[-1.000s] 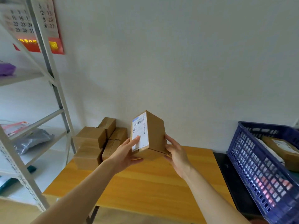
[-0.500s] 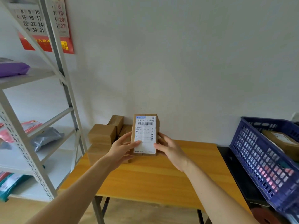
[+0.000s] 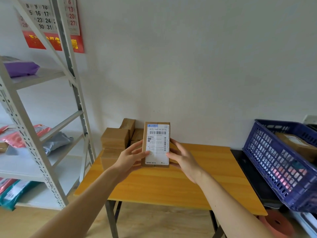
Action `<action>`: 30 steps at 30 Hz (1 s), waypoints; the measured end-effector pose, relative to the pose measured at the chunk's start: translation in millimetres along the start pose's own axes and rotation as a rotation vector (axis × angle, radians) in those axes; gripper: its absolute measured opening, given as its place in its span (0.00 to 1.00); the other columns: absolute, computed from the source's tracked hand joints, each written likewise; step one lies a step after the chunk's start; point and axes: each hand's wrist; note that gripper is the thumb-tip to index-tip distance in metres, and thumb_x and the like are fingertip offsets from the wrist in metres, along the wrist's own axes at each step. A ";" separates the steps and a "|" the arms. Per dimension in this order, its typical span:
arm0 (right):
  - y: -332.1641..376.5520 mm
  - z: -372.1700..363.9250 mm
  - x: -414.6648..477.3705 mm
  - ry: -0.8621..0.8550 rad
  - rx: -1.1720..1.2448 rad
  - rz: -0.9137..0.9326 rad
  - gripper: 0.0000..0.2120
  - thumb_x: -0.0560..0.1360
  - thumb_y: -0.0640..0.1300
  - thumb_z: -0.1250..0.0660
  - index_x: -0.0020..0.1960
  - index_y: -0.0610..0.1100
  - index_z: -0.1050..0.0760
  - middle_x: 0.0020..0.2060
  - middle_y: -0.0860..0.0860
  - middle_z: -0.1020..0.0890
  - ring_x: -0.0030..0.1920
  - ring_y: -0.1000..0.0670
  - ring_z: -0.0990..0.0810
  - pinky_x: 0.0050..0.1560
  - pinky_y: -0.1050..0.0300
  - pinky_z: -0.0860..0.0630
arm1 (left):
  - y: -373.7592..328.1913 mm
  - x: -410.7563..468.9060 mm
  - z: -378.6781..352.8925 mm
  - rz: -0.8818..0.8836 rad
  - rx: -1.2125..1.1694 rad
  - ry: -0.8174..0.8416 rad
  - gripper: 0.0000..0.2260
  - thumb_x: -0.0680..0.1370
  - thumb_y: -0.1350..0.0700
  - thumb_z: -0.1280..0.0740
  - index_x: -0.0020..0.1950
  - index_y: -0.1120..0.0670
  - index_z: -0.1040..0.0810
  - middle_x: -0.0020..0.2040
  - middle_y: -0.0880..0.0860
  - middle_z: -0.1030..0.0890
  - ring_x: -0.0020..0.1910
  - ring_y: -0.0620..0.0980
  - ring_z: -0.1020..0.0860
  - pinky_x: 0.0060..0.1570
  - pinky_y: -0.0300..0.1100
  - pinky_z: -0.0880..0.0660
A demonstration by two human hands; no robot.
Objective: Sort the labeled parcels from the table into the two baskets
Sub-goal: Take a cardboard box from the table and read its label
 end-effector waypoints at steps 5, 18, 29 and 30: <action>-12.4 18.1 -22.6 -0.109 -0.003 -0.020 0.25 0.77 0.45 0.33 0.70 0.59 0.35 0.57 0.54 0.18 0.55 0.55 0.19 0.46 0.61 0.21 | 8.1 5.2 -24.6 0.046 0.020 0.092 0.29 0.69 0.52 0.25 0.68 0.42 0.29 0.58 0.49 0.18 0.55 0.53 0.18 0.54 0.51 0.22; -39.8 175.2 -167.6 -0.474 0.048 -0.110 0.21 0.78 0.42 0.34 0.65 0.61 0.34 0.52 0.60 0.18 0.50 0.60 0.18 0.39 0.66 0.22 | 52.2 29.5 -236.8 0.180 0.098 0.358 0.24 0.71 0.52 0.27 0.65 0.40 0.28 0.55 0.47 0.17 0.53 0.52 0.17 0.55 0.52 0.22; -69.3 369.3 -318.9 -0.647 0.102 -0.125 0.20 0.78 0.40 0.34 0.62 0.62 0.28 0.55 0.61 0.18 0.55 0.57 0.19 0.48 0.59 0.20 | 110.1 15.9 -488.9 0.237 0.112 0.455 0.20 0.73 0.54 0.27 0.63 0.42 0.26 0.54 0.48 0.17 0.56 0.53 0.19 0.61 0.57 0.26; -72.6 385.0 -332.9 -0.658 0.101 -0.132 0.20 0.77 0.40 0.34 0.60 0.64 0.27 0.54 0.62 0.18 0.54 0.58 0.19 0.48 0.58 0.20 | 117.0 12.9 -510.9 0.248 0.110 0.462 0.20 0.73 0.54 0.27 0.63 0.42 0.25 0.54 0.48 0.17 0.56 0.53 0.19 0.60 0.56 0.25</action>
Point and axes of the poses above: each hand's wrist, its own x-axis towards the middle knuckle, its own z-axis out of the back of the hand, y = z × x
